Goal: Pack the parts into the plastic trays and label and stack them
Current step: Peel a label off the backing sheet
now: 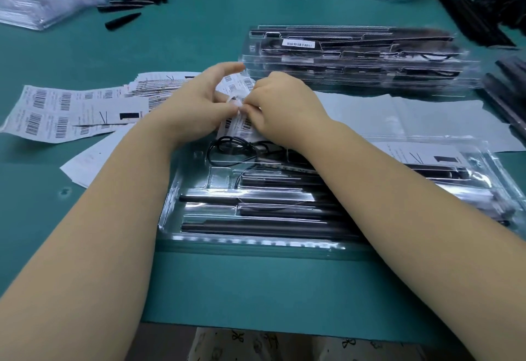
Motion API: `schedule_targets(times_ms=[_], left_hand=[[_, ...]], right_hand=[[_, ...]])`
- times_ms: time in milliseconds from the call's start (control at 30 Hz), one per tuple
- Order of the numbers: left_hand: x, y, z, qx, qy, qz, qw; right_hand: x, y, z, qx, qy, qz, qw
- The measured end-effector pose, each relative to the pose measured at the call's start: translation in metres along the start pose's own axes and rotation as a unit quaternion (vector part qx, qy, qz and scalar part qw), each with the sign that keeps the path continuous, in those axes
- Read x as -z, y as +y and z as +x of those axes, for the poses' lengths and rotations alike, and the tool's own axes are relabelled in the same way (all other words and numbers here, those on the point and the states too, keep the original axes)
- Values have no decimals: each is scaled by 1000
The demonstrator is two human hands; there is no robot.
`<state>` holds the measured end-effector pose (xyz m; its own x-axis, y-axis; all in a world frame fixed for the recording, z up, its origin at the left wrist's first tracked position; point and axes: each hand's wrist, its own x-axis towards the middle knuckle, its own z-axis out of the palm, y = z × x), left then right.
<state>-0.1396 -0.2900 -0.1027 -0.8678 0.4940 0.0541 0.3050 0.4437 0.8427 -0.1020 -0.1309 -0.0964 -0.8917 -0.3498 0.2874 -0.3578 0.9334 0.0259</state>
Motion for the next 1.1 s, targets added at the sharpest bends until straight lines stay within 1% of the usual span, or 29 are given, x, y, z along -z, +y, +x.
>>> schedule_targets(times_ms=[100,300,367,433,467,500,533,567,633,667,700,767,833,900,933,967,1033,1067,1100], left_hand=[[0,-1,0,-5,-8,12,1000],[-2,4,-1,5,-4,36,999],[-2,4,0,19,7,55,998],[-3,3,0,35,19,74,996],[-3,3,1,44,25,75,996],[-4,3,1,51,28,69,996],[-4,4,2,54,29,60,996],[-3,4,2,52,27,50,997],[-3,5,1,37,20,46,998],[-2,5,0,29,14,47,998],[-2,5,-1,26,7,44,999],[-2,6,-2,33,-1,29,999],[-3,8,-3,47,-3,26,999],[-4,10,-3,54,-10,25,998],[-4,10,-3,58,-10,21,998],[-4,11,-4,62,-6,18,998],[-4,12,-4,77,18,30,996],[-4,12,-3,85,31,46,995],[-4,12,-2,89,42,70,993]], right_hand=[[-2,2,-1,-12,8,24,1000],[0,4,-3,-108,37,130,985],[1,9,-3,-175,80,181,964],[3,17,-5,-258,137,247,924],[4,20,-6,-281,156,274,907],[4,20,-7,-279,159,289,902],[4,19,-8,-254,145,291,911],[4,17,-7,-215,115,280,929],[3,9,-5,-144,33,213,966],[3,7,-3,-126,11,182,975],[3,8,-2,-121,8,172,977],[3,10,-2,-135,33,213,967],[2,14,-4,-183,65,269,943],[2,19,-4,-272,106,300,908],[3,23,-3,-328,141,326,876],[4,28,-3,-382,182,366,829],[7,36,-5,-455,256,470,711],[8,39,-7,-472,277,502,669],[9,39,-8,-478,288,512,653]])
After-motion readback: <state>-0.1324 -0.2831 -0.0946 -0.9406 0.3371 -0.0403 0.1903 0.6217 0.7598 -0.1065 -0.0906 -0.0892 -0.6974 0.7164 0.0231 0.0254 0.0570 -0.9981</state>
